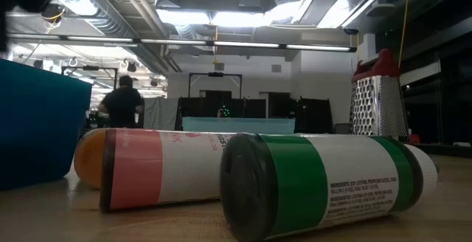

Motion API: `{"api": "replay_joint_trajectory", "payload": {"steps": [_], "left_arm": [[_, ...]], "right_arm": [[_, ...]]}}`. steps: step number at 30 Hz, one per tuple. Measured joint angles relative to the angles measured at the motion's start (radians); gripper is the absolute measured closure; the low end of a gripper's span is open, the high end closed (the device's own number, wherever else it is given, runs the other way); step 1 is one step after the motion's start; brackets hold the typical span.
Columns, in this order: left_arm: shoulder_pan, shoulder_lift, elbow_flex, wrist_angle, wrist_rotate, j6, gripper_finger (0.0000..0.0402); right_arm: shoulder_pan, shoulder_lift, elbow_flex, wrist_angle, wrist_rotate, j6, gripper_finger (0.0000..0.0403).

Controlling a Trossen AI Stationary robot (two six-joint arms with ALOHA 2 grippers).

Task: Pick & Place Food Item
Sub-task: Put the left green food coloring bottle into the dark blue bin

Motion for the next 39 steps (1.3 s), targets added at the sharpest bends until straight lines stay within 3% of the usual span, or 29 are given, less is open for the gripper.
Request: {"api": "replay_joint_trajectory", "payload": {"steps": [7,12,14,19,24,30,39], "left_arm": [[-0.001,-0.128,0.039,-0.013,-0.192,0.118,0.0181],[0.014,-0.192,0.073,-0.143,-0.246,0.196,0.0181],[0.029,-0.217,0.086,-0.239,-0.223,0.211,0.0181],[0.076,-0.249,0.097,-0.475,-0.030,0.223,0.0181],[0.099,-0.252,0.097,-0.680,0.047,0.031,0.0181],[0.117,-0.251,0.079,-0.709,0.134,-0.083,0.0180],[0.108,-0.251,0.077,-0.711,0.148,-0.128,0.0180]], "right_arm": [[-0.002,0.000,0.000,-0.001,0.000,0.000,0.0158],[-0.002,0.000,0.000,-0.005,-0.003,0.001,0.0158],[-0.002,0.000,0.000,-0.004,-0.003,0.001,0.0158],[-0.002,0.000,0.000,-0.005,-0.003,0.005,0.0158],[-0.002,0.000,0.000,-0.017,-0.003,0.017,0.0158],[-0.002,0.000,0.000,-0.048,-0.003,0.024,0.0158],[-0.002,0.000,0.000,-0.031,-0.030,0.004,0.0158]]}}
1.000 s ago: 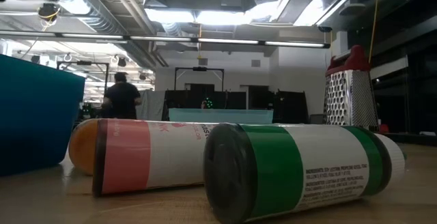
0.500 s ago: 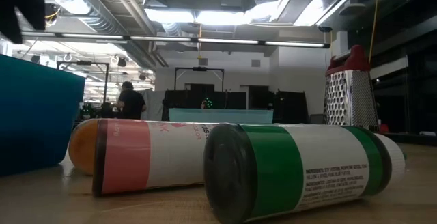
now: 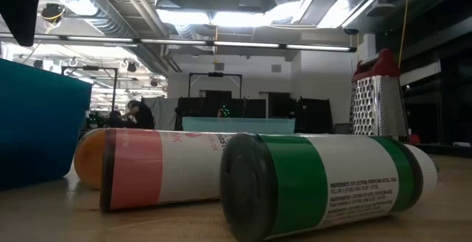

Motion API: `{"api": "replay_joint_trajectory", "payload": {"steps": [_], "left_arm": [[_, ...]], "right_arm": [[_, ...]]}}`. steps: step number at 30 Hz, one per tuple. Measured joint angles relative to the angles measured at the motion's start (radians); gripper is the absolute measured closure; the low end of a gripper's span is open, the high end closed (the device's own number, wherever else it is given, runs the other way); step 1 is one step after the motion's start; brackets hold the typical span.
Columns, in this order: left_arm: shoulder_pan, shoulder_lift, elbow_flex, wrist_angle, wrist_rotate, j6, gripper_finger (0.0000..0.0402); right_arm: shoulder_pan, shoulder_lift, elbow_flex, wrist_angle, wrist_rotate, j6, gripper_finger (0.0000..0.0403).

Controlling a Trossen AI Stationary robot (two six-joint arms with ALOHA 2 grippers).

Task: Pick & Place Food Item
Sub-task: Put the left green food coloring bottle into the dark blue bin

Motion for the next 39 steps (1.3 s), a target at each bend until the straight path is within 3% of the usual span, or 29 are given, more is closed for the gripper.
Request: {"api": "replay_joint_trajectory", "payload": {"steps": [7,15,19,39], "left_arm": [[0.000,-0.001,-0.090,0.027,0.073,-0.093,0.0180],[0.024,-0.035,-0.242,0.254,0.087,-0.099,0.0180],[0.043,-0.035,-0.298,0.315,0.145,-0.099,0.0184],[0.109,-0.019,-0.331,0.280,0.189,-0.109,0.0196]], "right_arm": [[0.000,0.000,0.000,0.030,-0.063,-0.027,0.0158],[-0.003,0.000,0.000,0.049,-0.072,-0.053,0.0158],[-0.003,0.000,0.000,0.039,-0.075,-0.065,0.0158],[-0.019,0.000,0.000,-0.010,-0.130,-0.213,0.0158]]}}
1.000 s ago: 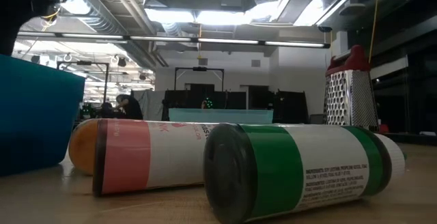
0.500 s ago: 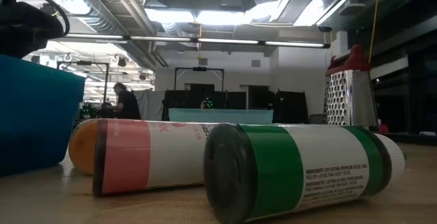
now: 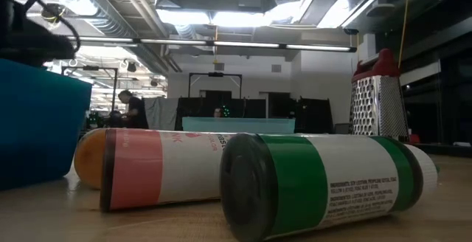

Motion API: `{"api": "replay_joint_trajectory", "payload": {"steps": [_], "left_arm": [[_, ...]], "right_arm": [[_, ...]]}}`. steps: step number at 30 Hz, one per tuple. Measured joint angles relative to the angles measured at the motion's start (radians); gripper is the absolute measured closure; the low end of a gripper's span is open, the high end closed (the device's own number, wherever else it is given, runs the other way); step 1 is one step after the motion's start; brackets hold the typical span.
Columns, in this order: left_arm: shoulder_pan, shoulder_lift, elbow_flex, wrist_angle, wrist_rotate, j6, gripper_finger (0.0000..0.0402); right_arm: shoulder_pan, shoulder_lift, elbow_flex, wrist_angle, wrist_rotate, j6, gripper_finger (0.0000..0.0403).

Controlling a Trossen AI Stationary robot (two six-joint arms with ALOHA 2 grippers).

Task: Pick & Place Food Item
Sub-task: Put the left green food coloring bottle into the dark blue bin

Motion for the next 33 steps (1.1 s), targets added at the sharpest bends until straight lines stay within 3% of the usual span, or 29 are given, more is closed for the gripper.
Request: {"api": "replay_joint_trajectory", "payload": {"steps": [3,10,22,28,33], "left_arm": [[0.001,0.005,-0.055,0.060,0.047,0.001,0.0196],[0.019,-0.001,-0.147,0.220,0.050,0.003,0.0196],[0.039,-0.008,-0.150,0.201,0.053,0.041,0.0196],[0.041,-0.055,-0.156,0.162,-0.073,0.064,0.0196],[0.057,-0.091,-0.155,0.098,-0.076,0.067,0.0196]], "right_arm": [[-0.011,0.000,0.000,0.000,0.000,0.000,0.0158],[-0.032,0.000,0.000,0.000,0.000,0.005,0.0158],[-0.032,0.000,0.000,0.000,-0.045,0.031,0.0158],[-0.032,0.000,0.000,0.000,-0.045,0.031,0.0158],[-0.032,0.000,0.000,0.000,-0.044,0.035,0.0158]]}}
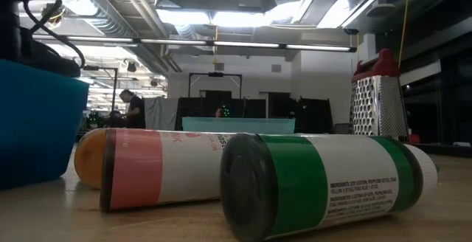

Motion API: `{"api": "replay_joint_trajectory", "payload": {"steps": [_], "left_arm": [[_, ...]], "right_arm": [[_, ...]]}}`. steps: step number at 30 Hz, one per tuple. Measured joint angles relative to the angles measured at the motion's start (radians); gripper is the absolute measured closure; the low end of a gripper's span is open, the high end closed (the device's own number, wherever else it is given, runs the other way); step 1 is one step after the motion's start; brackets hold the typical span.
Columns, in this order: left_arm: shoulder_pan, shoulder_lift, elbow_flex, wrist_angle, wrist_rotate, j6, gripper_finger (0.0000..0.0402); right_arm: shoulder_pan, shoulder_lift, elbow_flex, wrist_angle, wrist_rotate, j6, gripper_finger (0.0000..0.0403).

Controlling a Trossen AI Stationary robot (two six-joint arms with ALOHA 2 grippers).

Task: Pick & Place Food Item
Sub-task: Put the left green food coloring bottle into the dark blue bin

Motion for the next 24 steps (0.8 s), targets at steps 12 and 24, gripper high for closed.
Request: {"api": "replay_joint_trajectory", "payload": {"steps": [12,24], "left_arm": [[0.025,-0.001,-0.011,0.098,0.062,0.026,0.0196],[0.032,0.027,-0.011,0.092,0.054,0.110,0.0244]], "right_arm": [[0.000,0.000,0.000,-0.010,0.003,0.003,0.0158],[0.000,0.000,0.000,-0.012,0.003,0.018,0.0158]]}}
